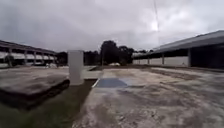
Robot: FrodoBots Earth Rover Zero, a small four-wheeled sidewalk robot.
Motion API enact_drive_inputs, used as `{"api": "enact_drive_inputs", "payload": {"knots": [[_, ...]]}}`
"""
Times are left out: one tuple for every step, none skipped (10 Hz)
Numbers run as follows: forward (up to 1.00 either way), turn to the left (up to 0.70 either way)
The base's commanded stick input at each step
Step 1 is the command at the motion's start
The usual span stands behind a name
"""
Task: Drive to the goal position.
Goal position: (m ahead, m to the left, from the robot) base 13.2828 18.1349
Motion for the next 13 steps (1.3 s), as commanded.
{"api": "enact_drive_inputs", "payload": {"knots": [[0.50,0.00],[0.50,0.00],[0.50,0.00],[0.50,0.00],[0.50,0.00],[0.50,0.00],[0.50,0.00],[0.50,0.00],[0.50,0.00],[0.50,0.00],[0.50,0.00],[0.50,0.00],[0.50,0.00]]}}
